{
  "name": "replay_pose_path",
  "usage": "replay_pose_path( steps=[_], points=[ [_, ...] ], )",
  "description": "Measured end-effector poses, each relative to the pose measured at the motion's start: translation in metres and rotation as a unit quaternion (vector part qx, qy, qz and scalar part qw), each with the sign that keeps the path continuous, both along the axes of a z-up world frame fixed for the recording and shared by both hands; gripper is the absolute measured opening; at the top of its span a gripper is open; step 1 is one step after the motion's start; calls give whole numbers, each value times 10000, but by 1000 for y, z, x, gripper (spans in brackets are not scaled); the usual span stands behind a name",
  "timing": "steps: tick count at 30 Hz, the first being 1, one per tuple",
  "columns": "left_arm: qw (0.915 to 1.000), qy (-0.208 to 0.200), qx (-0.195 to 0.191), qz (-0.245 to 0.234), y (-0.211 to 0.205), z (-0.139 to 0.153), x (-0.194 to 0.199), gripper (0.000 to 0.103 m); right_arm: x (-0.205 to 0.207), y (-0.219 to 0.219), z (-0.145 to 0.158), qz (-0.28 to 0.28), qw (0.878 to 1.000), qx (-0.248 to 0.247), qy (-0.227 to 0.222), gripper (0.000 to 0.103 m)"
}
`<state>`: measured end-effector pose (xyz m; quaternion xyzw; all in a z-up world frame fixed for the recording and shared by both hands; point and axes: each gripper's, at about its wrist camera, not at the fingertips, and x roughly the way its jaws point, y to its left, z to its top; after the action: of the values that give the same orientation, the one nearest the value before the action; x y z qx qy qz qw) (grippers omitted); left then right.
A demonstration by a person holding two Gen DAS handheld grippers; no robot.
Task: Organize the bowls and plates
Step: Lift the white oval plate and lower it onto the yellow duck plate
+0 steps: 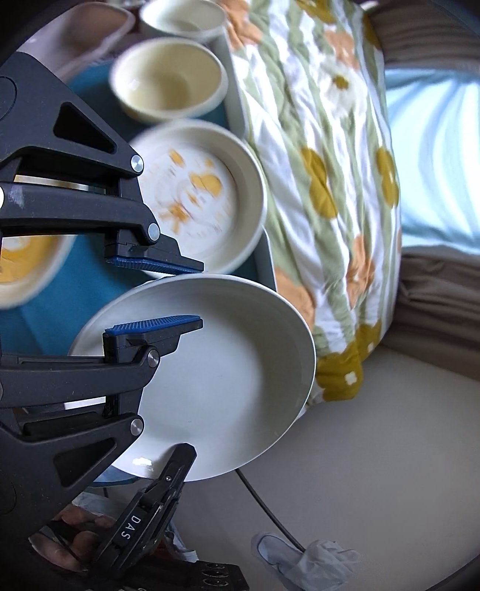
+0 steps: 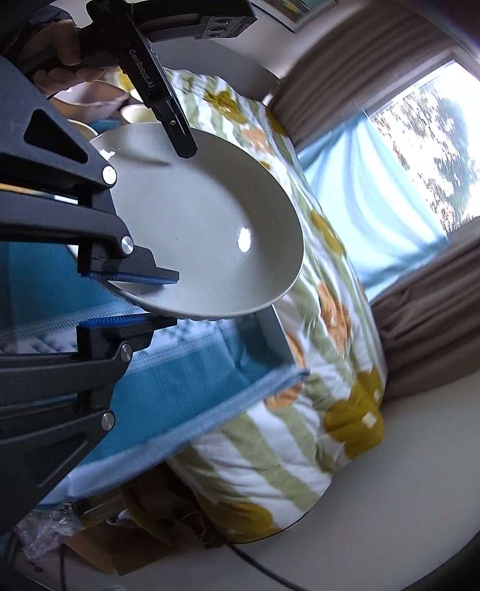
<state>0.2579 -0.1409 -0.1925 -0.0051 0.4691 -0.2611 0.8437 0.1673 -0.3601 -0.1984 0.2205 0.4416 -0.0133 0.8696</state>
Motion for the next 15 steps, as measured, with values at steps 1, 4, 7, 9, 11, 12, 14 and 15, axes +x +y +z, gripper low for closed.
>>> replay_pose_path(
  steps=[1,4,7,9,11,12,14,15],
  points=[
    [10000,-13,11,79,12,1,-8,20,-4,9,2,84,10000,14,-4,14],
    [9995,-6,-11,303,46,3,-30,20,-14,36,3,320,9995,49,-9,14],
    [9988,19,46,493,79,0,-51,20,-26,63,0,550,9984,95,11,14],
    [9982,59,121,587,97,-7,-64,20,-34,81,-4,689,9976,88,37,14],
    [9974,144,143,686,116,-17,-77,20,-43,101,-10,820,9965,77,105,14],
    [9971,186,142,727,124,-22,-83,20,-47,106,-14,859,9962,79,131,14],
    [9960,279,167,830,139,-34,-93,20,-57,122,-26,967,9950,103,229,14],
    [9954,328,188,877,146,-40,-98,20,-61,128,-32,1011,9944,130,283,14]
  ],
)
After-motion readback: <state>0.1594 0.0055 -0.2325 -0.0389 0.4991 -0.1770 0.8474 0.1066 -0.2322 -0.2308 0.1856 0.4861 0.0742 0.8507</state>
